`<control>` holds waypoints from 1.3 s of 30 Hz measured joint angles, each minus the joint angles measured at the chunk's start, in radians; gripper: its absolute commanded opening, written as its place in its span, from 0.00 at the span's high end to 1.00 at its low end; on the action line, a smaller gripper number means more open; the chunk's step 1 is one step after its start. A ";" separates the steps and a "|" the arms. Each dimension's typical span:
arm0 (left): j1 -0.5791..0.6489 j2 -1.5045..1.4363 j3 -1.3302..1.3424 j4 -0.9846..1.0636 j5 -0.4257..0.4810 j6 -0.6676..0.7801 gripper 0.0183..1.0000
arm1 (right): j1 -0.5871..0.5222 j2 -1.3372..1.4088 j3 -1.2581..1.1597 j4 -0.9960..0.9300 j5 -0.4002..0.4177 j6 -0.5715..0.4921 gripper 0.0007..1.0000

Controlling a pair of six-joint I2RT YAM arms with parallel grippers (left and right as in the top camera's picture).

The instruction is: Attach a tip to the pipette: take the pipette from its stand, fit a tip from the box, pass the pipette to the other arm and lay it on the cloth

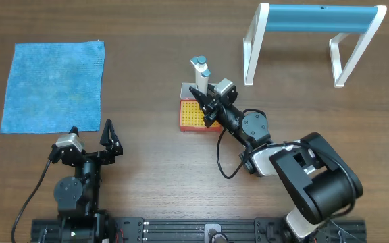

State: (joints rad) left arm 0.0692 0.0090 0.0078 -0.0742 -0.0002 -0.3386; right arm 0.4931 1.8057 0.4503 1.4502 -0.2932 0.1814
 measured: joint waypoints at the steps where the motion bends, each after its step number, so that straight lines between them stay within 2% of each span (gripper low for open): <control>1: 0.000 0.000 0.000 0.000 0.000 0.000 0.00 | 0.000 0.012 0.003 -0.002 0.003 0.000 0.92; 39: 0.000 0.000 0.000 0.000 0.000 0.000 0.00 | 0.013 0.074 0.058 -0.035 0.007 -0.037 0.92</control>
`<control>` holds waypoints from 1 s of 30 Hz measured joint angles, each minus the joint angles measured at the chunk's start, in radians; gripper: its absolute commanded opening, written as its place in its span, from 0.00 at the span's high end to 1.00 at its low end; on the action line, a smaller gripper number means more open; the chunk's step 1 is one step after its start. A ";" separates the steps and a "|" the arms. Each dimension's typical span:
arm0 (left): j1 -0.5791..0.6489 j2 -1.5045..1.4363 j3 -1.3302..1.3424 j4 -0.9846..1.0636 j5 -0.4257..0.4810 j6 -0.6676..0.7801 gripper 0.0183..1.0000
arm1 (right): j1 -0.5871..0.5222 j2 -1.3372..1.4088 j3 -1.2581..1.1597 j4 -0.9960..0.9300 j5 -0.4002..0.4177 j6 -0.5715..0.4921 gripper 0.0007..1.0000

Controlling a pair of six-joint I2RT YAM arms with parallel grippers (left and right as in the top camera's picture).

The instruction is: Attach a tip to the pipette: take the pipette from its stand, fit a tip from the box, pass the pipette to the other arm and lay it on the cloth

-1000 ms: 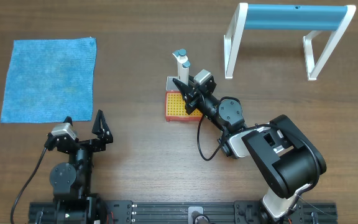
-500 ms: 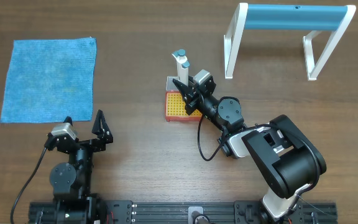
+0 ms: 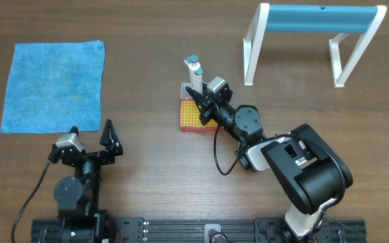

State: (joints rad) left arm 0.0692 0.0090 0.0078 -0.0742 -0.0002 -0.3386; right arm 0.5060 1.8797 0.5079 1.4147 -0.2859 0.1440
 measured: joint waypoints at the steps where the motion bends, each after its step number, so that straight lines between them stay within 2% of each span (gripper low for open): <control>1: 0.000 0.000 0.000 0.000 0.000 0.000 0.00 | 0.000 0.000 0.000 0.000 0.000 0.000 0.92; 11: 0.000 0.000 0.000 0.000 0.000 0.000 0.00 | 0.000 0.006 -0.003 0.008 0.000 -0.020 0.92; 18: 0.000 0.000 0.000 0.000 0.000 0.000 0.00 | 0.000 0.059 -0.007 0.097 -0.001 -0.023 0.92; 30: 0.000 0.000 0.000 0.000 0.000 0.000 0.00 | 0.000 0.035 0.003 0.056 -0.001 -0.027 0.92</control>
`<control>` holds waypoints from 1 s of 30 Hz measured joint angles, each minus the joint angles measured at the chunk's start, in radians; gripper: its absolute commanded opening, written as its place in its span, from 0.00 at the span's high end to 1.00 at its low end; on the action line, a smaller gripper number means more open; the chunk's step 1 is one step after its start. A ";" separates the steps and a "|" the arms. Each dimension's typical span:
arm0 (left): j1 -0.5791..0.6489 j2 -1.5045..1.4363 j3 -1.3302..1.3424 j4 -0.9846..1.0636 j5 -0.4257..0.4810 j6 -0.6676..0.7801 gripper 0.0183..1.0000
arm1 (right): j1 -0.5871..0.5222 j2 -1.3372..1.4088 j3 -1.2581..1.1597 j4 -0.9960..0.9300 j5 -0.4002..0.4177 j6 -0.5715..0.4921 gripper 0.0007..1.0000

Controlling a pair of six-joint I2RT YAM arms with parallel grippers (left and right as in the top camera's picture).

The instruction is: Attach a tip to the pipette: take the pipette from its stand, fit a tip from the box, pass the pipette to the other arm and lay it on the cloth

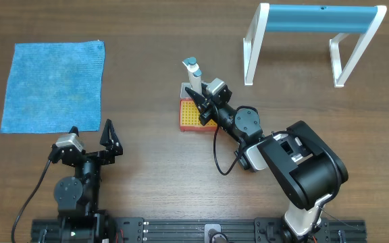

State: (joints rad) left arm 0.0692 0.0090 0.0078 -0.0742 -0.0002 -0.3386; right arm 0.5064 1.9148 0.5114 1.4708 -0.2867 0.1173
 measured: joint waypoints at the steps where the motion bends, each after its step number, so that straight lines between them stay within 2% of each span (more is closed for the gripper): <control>1: 0.000 0.000 0.000 0.000 0.000 0.000 0.00 | 0.000 -0.003 0.004 -0.008 0.000 0.000 0.92; 16: 0.000 0.000 0.000 0.000 0.000 0.000 0.00 | 0.000 -0.175 0.046 -0.056 0.000 -0.004 0.92; 21: 0.000 0.000 0.000 0.000 0.000 0.000 0.00 | 0.000 -0.376 0.063 -0.432 0.001 -0.004 0.92; 27: 0.000 0.000 0.000 0.000 0.000 0.000 0.00 | 0.000 -0.704 0.217 -1.186 0.000 -0.012 0.92; 30: 0.000 0.000 0.000 0.000 0.000 0.000 0.00 | 0.000 -0.781 0.311 -1.463 0.001 -0.012 0.92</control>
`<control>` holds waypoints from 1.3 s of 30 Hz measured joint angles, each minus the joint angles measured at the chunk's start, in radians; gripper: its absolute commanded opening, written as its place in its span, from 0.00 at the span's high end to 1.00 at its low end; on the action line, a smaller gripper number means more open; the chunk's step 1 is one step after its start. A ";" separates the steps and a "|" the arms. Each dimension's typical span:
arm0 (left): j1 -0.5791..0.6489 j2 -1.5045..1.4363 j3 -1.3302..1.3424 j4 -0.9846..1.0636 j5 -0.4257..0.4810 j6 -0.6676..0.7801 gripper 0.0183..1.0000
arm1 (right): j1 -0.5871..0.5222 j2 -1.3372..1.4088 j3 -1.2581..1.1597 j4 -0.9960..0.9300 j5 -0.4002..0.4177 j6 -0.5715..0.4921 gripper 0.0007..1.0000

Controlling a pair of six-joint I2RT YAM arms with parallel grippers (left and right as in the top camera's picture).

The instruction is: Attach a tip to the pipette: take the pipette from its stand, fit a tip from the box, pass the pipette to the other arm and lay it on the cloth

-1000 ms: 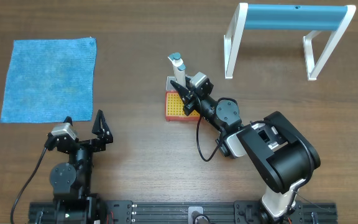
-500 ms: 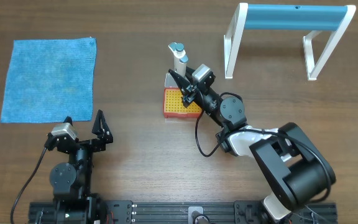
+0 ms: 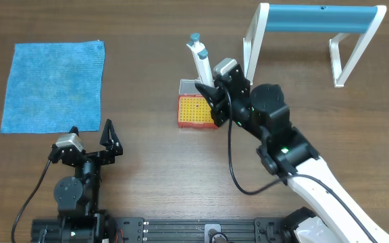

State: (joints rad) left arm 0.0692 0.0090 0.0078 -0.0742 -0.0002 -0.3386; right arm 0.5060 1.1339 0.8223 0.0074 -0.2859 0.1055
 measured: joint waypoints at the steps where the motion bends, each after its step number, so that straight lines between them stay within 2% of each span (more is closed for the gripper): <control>1: 0.000 0.000 0.000 0.000 0.000 0.000 0.00 | 0.000 -0.014 0.020 -0.068 0.000 0.001 0.92; 6: 0.000 0.000 0.000 0.000 0.000 0.000 0.00 | 0.008 -0.035 0.032 -0.211 -0.001 0.019 0.92; 18: 0.000 0.000 0.000 0.000 0.000 0.000 0.00 | 0.011 -0.072 0.032 -0.218 -0.006 0.256 0.92; 25: 0.000 0.000 -0.001 0.017 0.020 -0.026 0.00 | 0.011 -0.072 0.032 -0.225 -0.077 0.373 0.92; 26: 0.000 0.000 -0.001 0.039 0.048 -0.058 0.00 | 0.011 -0.072 0.032 -0.225 -0.095 0.388 0.92; 28: 0.000 0.000 -0.002 0.111 0.180 -0.229 0.00 | 0.011 -0.072 0.032 -0.225 -0.138 0.431 0.92; 30: 0.000 0.000 -0.002 0.146 0.379 -0.507 0.00 | 0.011 -0.072 0.032 -0.225 -0.174 0.509 0.92; 31: 0.000 -0.001 -0.002 0.144 0.447 -0.611 0.00 | 0.011 -0.072 0.032 -0.225 -0.185 0.579 0.92; 32: 0.000 -0.001 -0.002 0.142 0.544 -0.785 0.00 | 0.011 -0.072 0.032 -0.225 -0.200 0.611 0.92; 36: 0.000 0.000 -0.002 0.184 0.593 -1.042 0.00 | 0.011 -0.072 0.032 -0.241 -0.216 0.684 0.92; 39: 0.000 0.011 -0.002 0.274 0.619 -1.177 0.00 | 0.013 -0.072 0.032 -0.252 -0.243 0.708 0.92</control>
State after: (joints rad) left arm 0.0692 0.0196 0.0055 0.2001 0.6186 -1.5154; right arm 0.5194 1.0618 0.8539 -0.2443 -0.5293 0.8131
